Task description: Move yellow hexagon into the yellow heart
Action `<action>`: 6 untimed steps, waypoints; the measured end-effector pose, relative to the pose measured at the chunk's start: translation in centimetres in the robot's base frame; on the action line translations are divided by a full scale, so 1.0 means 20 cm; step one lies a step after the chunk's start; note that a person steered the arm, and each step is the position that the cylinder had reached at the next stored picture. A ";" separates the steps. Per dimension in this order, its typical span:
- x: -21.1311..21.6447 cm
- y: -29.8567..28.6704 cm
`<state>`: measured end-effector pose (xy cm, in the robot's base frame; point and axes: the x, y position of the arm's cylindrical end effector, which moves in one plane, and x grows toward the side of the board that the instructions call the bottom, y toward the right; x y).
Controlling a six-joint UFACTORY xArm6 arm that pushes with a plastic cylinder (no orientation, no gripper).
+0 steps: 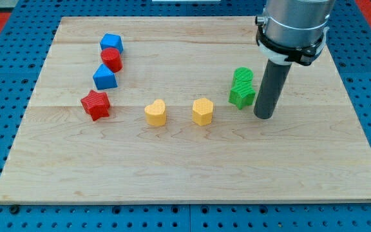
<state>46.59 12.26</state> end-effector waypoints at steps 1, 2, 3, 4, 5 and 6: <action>-0.04 -0.12; -0.31 -0.09; -0.51 -0.05; -0.17 0.01; -0.15 -0.10; -0.09 -0.18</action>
